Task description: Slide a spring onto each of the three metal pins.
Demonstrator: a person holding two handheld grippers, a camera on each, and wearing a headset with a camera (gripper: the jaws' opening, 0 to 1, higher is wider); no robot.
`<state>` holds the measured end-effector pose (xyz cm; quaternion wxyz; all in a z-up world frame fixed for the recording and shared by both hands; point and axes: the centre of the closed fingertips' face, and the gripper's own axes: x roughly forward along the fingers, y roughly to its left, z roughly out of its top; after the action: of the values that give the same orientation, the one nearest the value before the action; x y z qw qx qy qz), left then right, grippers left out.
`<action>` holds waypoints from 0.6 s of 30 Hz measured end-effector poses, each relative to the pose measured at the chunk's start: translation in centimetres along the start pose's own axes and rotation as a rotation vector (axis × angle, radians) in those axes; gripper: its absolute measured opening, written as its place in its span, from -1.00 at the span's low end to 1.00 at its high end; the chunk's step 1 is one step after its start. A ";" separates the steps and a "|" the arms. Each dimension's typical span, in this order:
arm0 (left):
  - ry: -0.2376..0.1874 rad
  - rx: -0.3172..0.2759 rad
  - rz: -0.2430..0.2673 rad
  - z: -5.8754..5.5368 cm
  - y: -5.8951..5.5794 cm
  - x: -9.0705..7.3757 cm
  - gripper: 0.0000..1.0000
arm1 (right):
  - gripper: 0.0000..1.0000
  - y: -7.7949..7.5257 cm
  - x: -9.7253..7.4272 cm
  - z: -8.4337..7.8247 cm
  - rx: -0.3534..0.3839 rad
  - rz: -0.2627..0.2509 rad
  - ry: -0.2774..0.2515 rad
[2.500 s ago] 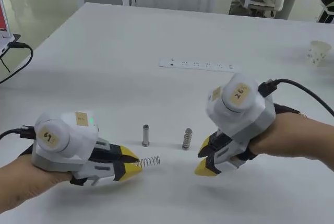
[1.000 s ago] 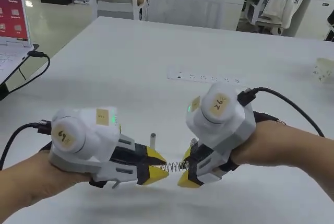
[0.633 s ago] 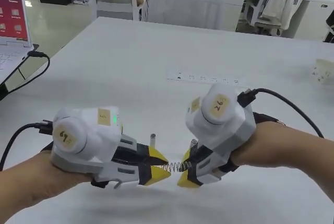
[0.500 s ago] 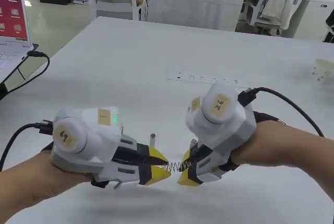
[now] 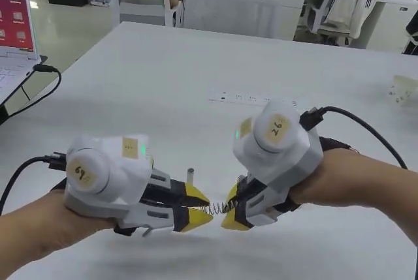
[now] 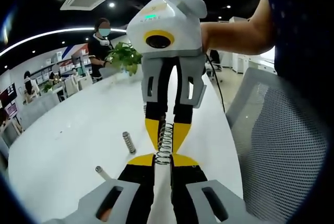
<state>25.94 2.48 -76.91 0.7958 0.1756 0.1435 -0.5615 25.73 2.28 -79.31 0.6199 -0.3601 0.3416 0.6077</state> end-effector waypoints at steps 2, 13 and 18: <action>0.004 0.003 -0.001 -0.1 -0.1 0.0 -0.94 | -0.81 0.1 -0.2 0.2 -0.003 0.003 -0.002; 0.030 0.034 -0.020 -0.5 -0.7 0.3 -0.95 | -0.82 0.8 -0.7 0.9 -0.011 0.018 -0.012; 0.029 0.036 -0.021 -0.4 -0.7 0.4 -0.95 | -0.82 0.9 -0.9 1.5 -0.008 0.024 -0.028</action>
<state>25.35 2.14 -77.55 0.7844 0.1966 0.1465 -0.5697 24.77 3.09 -77.78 0.6159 -0.3500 0.3345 0.6215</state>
